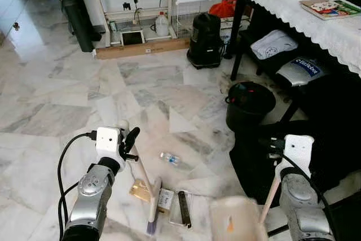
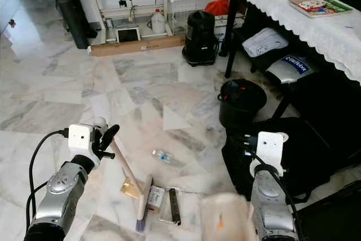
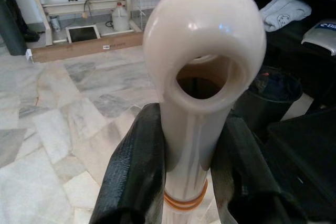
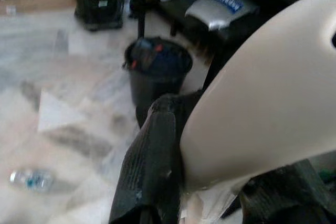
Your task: Sweep floor
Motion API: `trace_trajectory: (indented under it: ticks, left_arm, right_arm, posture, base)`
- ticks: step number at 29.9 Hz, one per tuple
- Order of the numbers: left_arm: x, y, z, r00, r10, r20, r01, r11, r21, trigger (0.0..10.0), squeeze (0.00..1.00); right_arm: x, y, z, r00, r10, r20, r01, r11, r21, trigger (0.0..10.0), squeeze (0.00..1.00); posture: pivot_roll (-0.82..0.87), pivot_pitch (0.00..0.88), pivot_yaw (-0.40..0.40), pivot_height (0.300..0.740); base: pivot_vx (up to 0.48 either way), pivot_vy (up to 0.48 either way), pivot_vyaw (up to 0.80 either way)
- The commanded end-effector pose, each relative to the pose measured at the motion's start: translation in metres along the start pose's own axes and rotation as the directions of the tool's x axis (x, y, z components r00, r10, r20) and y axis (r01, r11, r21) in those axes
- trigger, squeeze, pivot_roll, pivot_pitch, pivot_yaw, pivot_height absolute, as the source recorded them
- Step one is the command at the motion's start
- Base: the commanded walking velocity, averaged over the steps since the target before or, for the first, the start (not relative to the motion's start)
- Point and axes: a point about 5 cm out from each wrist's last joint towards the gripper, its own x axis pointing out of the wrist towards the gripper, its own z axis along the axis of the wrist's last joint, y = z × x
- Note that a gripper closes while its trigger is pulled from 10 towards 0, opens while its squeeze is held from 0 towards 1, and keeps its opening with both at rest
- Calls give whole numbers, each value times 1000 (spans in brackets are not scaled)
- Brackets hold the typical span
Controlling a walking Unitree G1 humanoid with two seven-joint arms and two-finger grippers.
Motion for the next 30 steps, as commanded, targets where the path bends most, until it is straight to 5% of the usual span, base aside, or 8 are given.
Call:
trace_trajectory:
  ticks: [1, 11, 18, 30]
  left_arm:
    - [3, -2, 9, 999, -12, 40, 11, 1000, 16, 10000, 0]
    - [3, -1, 10, 999, -19, 44, 17, 999, 28, 10000, 0]
    - [2, 0, 12, 999, -20, 45, 19, 999, 37, 10000, 0]
    - [3, 1, 12, 999, -44, 26, 44, 999, 29, 10000, 0]
  right_arm:
    - [0, 0, 4, 999, -7, 34, 6, 1000, 23, 10000, 0]
    - [-1, 9, -14, 995, -56, 85, 50, 996, 69, 10000, 0]
    - [-4, 18, -40, 998, -58, 32, 56, 997, 61, 10000, 0]
    - [-6, 30, -53, 999, -46, -5, 46, 994, 96, 10000, 0]
  posture:
    - [-173, 59, 9, 740]
    - [-156, 61, 18, 740]
    - [-142, 62, 21, 740]
    - [-110, 62, 29, 740]
  base:
    - [0, 0, 0]
    - [0, 0, 0]
    - [0, 0, 0]
    - [0, 0, 0]
